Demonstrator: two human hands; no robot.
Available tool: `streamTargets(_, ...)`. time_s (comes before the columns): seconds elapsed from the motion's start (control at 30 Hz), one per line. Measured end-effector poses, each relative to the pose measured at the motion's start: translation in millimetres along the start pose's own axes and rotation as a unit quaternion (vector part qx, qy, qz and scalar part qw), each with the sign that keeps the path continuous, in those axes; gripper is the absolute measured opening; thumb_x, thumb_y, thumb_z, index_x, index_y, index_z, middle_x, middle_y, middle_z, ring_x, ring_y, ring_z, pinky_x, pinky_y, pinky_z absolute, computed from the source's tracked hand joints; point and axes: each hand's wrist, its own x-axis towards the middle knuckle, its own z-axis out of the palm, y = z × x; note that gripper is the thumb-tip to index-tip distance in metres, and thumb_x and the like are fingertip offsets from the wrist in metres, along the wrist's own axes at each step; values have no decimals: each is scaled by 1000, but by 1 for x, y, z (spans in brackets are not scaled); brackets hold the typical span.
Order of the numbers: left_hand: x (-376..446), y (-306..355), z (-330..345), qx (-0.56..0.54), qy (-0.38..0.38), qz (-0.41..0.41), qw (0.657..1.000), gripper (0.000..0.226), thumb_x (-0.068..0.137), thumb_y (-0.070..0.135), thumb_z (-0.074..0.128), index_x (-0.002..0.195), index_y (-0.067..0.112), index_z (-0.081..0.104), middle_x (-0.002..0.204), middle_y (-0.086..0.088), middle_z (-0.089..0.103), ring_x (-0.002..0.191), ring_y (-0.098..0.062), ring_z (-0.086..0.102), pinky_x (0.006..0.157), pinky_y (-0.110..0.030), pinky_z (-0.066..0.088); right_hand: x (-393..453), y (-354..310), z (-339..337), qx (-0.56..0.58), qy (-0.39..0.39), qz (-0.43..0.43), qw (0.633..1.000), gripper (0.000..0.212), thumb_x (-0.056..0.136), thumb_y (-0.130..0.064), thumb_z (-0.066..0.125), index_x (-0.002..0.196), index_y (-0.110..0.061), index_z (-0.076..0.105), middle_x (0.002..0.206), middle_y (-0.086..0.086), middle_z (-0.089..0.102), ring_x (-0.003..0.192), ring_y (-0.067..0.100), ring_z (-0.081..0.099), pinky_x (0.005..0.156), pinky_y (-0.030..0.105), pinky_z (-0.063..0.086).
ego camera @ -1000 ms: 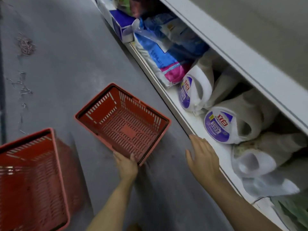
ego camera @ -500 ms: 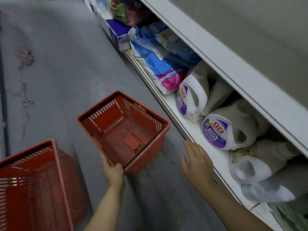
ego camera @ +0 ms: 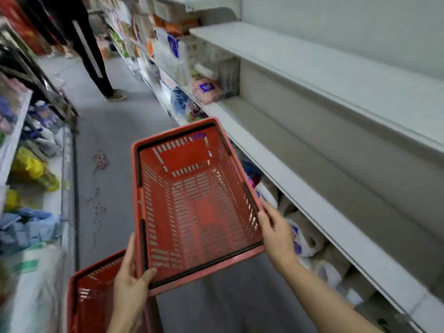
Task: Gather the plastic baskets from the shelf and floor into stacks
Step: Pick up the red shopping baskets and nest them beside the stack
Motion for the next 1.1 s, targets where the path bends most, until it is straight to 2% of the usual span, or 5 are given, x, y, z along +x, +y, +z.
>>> streamTargets(0.23,-47,152,-37,29,-75,178,981,89,85,-23,55,142,45,42,145,21,50,130,-3,51,113,-30,38,-74,-144,-59,129,104,-98,981,42,87,-7,57,124,-24,66,118,-14,69,114,4,61,105,34,45)
streamTargets(0.37,-101,219,-55,20,-119,238,964,90,86,-22,54,147,43,39,124,48,52,114,23,51,108,-19,38,-137,-218,-106,185,161,-133,960,40,88,-7,55,125,-18,66,117,-10,70,113,9,64,103,40,47)
streamTargets(0.47,-144,272,-64,-19,-130,278,952,89,84,-26,52,146,37,38,133,33,54,105,27,53,88,2,41,-192,-275,-146,195,192,-167,947,39,89,-4,53,123,-16,67,114,-10,71,108,7,65,100,36,50)
streamTargets(0.8,-288,423,29,-59,-325,394,858,87,87,-20,54,149,39,41,141,4,58,118,-14,63,89,-24,54,-337,-371,-333,152,370,-262,878,36,96,-9,48,123,-24,65,106,-12,72,99,10,68,87,35,57)
streamTargets(1.1,-433,485,148,-98,-466,408,778,81,86,-15,60,145,40,47,115,8,73,95,-13,73,71,-24,61,-445,-379,-478,114,465,-307,823,27,98,-14,53,119,-25,64,103,-13,73,96,3,69,75,21,56)
